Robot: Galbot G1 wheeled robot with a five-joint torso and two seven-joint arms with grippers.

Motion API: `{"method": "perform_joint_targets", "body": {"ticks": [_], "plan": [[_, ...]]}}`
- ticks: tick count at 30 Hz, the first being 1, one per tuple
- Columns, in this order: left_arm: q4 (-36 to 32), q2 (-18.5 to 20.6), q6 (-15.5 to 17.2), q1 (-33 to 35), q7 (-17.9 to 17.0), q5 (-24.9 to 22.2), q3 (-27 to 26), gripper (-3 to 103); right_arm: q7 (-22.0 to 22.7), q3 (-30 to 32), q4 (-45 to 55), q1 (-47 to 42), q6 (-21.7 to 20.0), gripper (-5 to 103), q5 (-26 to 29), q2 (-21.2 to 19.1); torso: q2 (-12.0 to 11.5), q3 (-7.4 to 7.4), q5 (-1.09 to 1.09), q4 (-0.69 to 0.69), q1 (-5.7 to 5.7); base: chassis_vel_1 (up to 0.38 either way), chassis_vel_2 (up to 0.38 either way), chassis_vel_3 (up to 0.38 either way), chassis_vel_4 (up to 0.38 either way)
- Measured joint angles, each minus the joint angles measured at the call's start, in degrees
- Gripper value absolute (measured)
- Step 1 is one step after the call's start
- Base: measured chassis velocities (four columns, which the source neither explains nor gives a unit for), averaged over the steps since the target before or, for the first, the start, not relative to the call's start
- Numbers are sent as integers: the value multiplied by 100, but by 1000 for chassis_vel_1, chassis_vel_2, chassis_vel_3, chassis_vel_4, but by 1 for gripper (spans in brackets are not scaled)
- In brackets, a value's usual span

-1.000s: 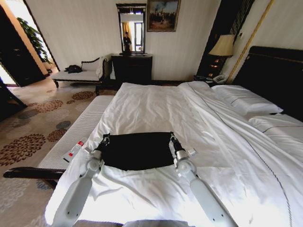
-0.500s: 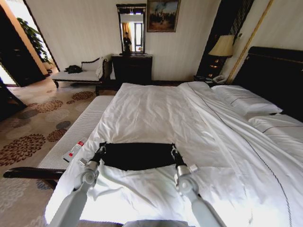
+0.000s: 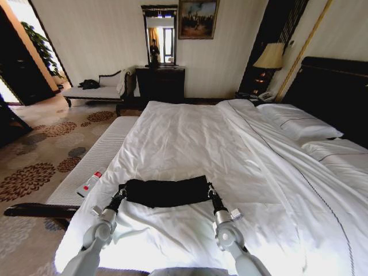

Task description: Fold the clothes on the bed.

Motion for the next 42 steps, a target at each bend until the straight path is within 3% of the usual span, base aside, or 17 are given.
{"method": "perform_joint_targets", "body": {"ticks": [11,13,19,20,22,25,27,28,30,31,34,35,37,38,39,42], "plan": [[-79,-77,-151,57,12,236,-32,-2,0,23,114,-205,158,1,-179,-18,0,0,0,0,0,0,0,0,0],[-141,-80,-188,82,-11,301,-36,3,-31,23,211,-289,237,1,-250,-6,0,0,0,0,0,0,0,0,0],[-724,-37,-325,282,-45,423,-332,30,-220,133,797,-605,508,27,-351,22,0,0,0,0,0,0,0,0,0],[-893,-12,-337,329,-45,392,-434,35,-223,188,911,-621,522,27,-366,20,0,0,0,-1,0,0,0,0,0],[-1069,17,-342,374,-46,337,-541,35,-211,257,1003,-615,523,33,-358,14,0,0,0,0,-1,0,0,0,0],[-1615,99,-308,448,-52,31,-897,52,-48,417,1143,-392,404,48,-194,-72,0,0,0,0,-1,0,0,0,0],[-1720,113,-271,441,-74,-79,-969,52,13,417,1120,-287,336,48,-162,-108,0,0,1,0,0,0,0,0,0],[-1835,123,-202,394,-137,-239,-1043,63,106,387,1045,-141,212,54,-143,-153,0,0,0,1,-1,0,0,0,0],[-1915,130,-81,157,-371,-413,-1139,68,339,219,825,197,-113,65,-121,-250,0,0,1,1,0,0,0,0,0],[-1915,130,-81,157,-371,-413,-1139,68,339,219,825,197,-113,65,-121,-250,0,0,1,1,0,0,0,0,0],[-1879,107,68,-410,-795,-440,-1193,85,601,-120,546,651,-550,82,-20,-318,-1,1,1,0,0,0,0,0,0],[-1879,107,68,-410,-795,-440,-1193,85,601,-120,546,651,-550,82,-20,-318,-1,1,1,0,0,0,0,0,0],[-1834,114,150,-659,-943,-358,-1190,94,681,-279,476,810,-754,86,-5,-339,-1,1,-1,0,1,0,0,0,0],[-1834,114,150,-659,-943,-358,-1190,94,681,-279,476,810,-754,86,-5,-339,-1,1,-1,0,1,0,0,0,0],[-1769,138,196,-858,-1058,-241,-1153,98,752,-374,421,883,-906,97,-4,-353,-1,1,1,0,1,0,0,0,0],[-1697,132,380,-1091,-1301,-276,-1175,100,809,-503,385,970,-1046,99,99,-434,-1,1,-1,-1,0,0,0,0,0]]}}
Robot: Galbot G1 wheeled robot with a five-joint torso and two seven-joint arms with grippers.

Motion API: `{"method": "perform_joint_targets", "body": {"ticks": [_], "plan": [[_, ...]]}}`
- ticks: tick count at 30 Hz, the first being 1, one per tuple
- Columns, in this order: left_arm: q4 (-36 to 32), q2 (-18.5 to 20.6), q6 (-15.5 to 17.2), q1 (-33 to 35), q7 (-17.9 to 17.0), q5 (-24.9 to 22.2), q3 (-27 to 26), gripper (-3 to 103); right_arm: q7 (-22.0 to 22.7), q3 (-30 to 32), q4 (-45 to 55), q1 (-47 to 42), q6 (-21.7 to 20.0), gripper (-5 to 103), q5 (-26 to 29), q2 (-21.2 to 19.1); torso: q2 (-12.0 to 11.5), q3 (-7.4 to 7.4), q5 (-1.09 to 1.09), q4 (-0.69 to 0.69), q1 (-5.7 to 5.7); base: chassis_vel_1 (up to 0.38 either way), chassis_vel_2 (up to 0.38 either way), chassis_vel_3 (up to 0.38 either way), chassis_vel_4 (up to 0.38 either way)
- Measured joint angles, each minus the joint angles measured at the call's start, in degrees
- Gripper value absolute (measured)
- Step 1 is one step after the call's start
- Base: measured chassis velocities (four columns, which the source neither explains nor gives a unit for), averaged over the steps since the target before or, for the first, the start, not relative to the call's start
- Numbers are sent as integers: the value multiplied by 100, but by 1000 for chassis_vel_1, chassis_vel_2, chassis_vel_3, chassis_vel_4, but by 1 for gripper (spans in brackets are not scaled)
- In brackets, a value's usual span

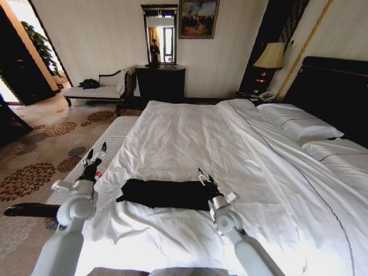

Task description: Fold the clothes on the bed.

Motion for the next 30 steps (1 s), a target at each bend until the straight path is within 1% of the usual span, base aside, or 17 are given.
{"method": "perform_joint_targets", "body": {"ticks": [2,3,4,5,6,8,9,11,13,16,18,19,22,23,25,29,30], "plan": [[24,-3,114,-96,-133,-68,-51,100,33,-38,0,53,-58,100,45,-59,0,0,1,0,0,0,0,0,0],[58,0,215,-186,-281,-107,-99,100,77,-66,-1,121,-117,100,62,-127,0,0,2,0,0,0,0,0,0],[101,22,314,-290,-449,-139,-147,100,196,-87,-17,230,-260,100,72,-234,0,0,1,1,0,0,0,0,0],[115,80,421,-395,-607,-205,-192,100,479,-98,-82,405,-592,100,159,-399,0,0,0,1,0,0,0,0,0],[63,127,520,-437,-703,-296,-211,100,608,-97,-148,503,-744,100,284,-500,0,0,1,1,1,0,0,0,0],[-44,156,600,-451,-759,-393,-219,100,694,-84,-235,596,-862,100,429,-599,0,0,-1,2,1,0,0,0,0],[-168,170,668,-452,-802,-470,-225,100,722,-71,-284,634,-911,100,503,-648,0,0,0,2,1,0,0,0,0],[-834,160,877,-379,-900,-730,-226,100,722,-17,-433,638,-1038,100,713,-850,0,0,3,1,1,0,0,0,0],[-988,146,904,-353,-905,-766,-218,100,706,-10,-448,610,-1052,100,742,-891,0,-1,2,1,1,0,0,0,0],[-1710,59,972,-209,-940,-836,-162,100,554,-17,-526,426,-1052,100,774,-1011,1,-2,4,-1,-1,0,0,0,0],[-1975,8,999,-133,-977,-856,-144,100,393,-18,-564,347,-971,100,785,-1025,1,-2,2,0,-1,0,0,0,0],[-1975,8,999,-133,-977,-856,-144,100,393,-18,-564,347,-971,100,785,-1025,1,-2,2,0,-1,0,0,0,0],[-2186,-38,1027,-12,-1042,-861,-154,100,86,-4,-624,269,-821,100,850,-975,1,-1,2,1,-1,0,0,0,0],[-2209,-43,1029,30,-1055,-859,-162,100,3,-3,-656,256,-786,103,849,-938,1,-2,2,1,-1,0,0,0,0],[-2215,-44,1029,52,-1061,-858,-167,100,-27,-3,-672,249,-771,103,845,-920,1,-2,2,1,-1,0,0,0,0],[-2245,-37,1029,197,-1076,-839,-202,100,-94,43,-734,128,-650,85,652,-815,1,-2,1,2,-1,0,0,0,0],[-2245,-37,1029,197,-1076,-839,-202,100,-94,43,-734,128,-650,85,652,-815,1,-2,1,2,-1,0,0,0,0]]}}
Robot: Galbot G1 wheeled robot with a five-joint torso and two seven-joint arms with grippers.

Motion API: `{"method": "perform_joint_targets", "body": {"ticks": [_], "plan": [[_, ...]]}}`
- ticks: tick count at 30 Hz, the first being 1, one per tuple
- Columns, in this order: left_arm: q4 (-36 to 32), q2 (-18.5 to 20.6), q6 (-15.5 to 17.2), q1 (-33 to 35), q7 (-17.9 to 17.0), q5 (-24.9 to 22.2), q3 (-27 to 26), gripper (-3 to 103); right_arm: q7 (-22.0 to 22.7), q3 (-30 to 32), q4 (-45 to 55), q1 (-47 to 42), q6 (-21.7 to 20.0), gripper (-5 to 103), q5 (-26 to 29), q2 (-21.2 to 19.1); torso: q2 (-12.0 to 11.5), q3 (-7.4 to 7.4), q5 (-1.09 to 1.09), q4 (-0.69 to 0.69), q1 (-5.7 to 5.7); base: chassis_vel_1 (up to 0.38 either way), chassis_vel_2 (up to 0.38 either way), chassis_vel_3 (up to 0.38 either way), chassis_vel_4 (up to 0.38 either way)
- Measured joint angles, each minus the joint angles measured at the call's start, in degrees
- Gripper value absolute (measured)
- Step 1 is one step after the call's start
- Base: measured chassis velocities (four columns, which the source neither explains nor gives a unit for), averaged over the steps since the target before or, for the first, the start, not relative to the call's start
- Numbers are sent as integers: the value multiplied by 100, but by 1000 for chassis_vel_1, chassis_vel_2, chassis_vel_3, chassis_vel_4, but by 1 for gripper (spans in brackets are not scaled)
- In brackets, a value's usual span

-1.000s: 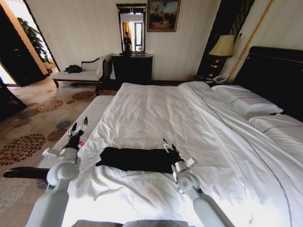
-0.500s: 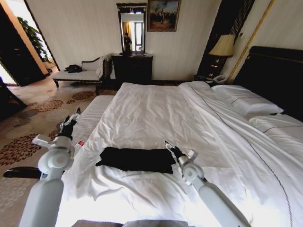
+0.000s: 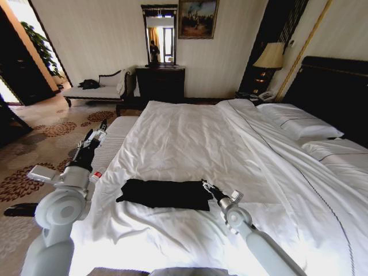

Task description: Fold the clothes on the bed.

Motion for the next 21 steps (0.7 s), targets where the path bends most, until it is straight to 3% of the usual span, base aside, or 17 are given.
{"method": "perform_joint_targets", "body": {"ticks": [4,7,15,21], "plan": [[-17,13,0,70,-3,6,-31,100,8,73,164,-259,84,83,-137,-26,0,0,-1,-1,0,0,0,0,0],[-45,14,1,176,-5,22,-62,100,25,89,426,-695,210,97,-343,-23,0,0,-1,-2,0,0,0,0,0],[-116,47,1,318,-8,18,-183,100,-46,-68,449,-892,286,100,-567,188,0,0,0,-2,0,0,0,0,0],[-129,91,-3,421,-10,-28,-297,100,-80,-135,439,-839,286,85,-499,266,0,0,0,-1,0,0,0,0,0]]}}
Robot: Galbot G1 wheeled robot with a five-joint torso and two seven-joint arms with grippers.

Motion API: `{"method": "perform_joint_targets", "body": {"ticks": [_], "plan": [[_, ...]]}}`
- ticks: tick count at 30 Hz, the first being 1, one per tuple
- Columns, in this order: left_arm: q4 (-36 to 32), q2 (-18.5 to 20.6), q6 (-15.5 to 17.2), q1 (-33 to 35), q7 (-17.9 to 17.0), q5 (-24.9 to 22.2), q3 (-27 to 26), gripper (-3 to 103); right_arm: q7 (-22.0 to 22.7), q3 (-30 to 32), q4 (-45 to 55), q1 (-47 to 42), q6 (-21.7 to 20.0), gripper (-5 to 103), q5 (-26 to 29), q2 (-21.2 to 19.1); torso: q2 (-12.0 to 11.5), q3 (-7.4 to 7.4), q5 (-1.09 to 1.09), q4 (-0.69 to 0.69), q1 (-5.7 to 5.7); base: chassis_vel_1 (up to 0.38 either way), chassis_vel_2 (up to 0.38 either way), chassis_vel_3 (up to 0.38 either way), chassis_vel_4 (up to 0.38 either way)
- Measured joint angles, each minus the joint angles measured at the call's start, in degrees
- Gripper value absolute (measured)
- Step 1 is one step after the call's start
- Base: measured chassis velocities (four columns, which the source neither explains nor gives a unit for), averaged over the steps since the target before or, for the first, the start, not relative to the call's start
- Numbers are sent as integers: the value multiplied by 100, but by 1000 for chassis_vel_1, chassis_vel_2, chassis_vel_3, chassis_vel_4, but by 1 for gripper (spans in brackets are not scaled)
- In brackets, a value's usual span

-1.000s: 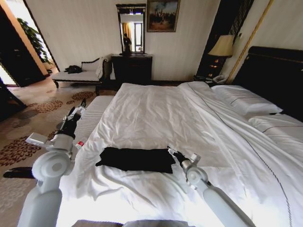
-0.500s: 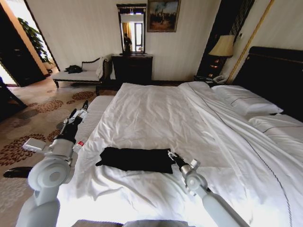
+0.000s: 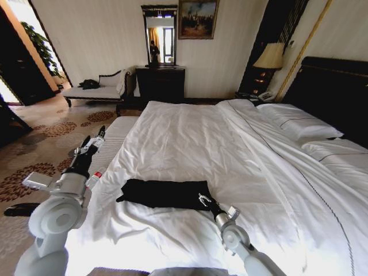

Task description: Fold the clothes on the bed.

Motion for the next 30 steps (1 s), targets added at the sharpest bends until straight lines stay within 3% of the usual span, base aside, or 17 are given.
{"method": "perform_joint_targets", "body": {"ticks": [1,9,11,15,17,21,27,30], "plan": [[0,0,0,0,0,0,0,100,0,0,0,0,0,85,0,0,0,0,0,0,0,0,0,0,0],[-29,8,-8,60,-22,-34,-47,100,-55,1,22,-18,104,48,5,51,0,0,0,0,0,0,0,0,0],[-28,7,-10,61,-29,-32,-47,100,-58,5,22,-17,129,48,-8,69,0,0,0,0,0,0,0,0,0],[-7,0,-16,57,-51,-8,-45,100,-30,23,-11,-13,189,26,-69,125,0,0,0,0,0,0,0,0,0],[-4,-3,-17,55,-54,-5,-42,100,-7,30,-26,-11,193,26,-65,140,0,0,0,0,0,0,0,0,0],[12,-14,-21,40,-65,0,-34,100,101,111,-21,7,216,6,22,200,0,0,1,1,1,0,0,0,0],[16,-29,-25,24,-81,1,-32,100,245,324,138,62,227,4,222,180,0,0,2,1,1,0,0,0,0],[22,-20,-26,31,-82,12,-68,100,437,550,290,165,162,4,448,-54,0,0,0,0,1,0,0,0,0]]}}
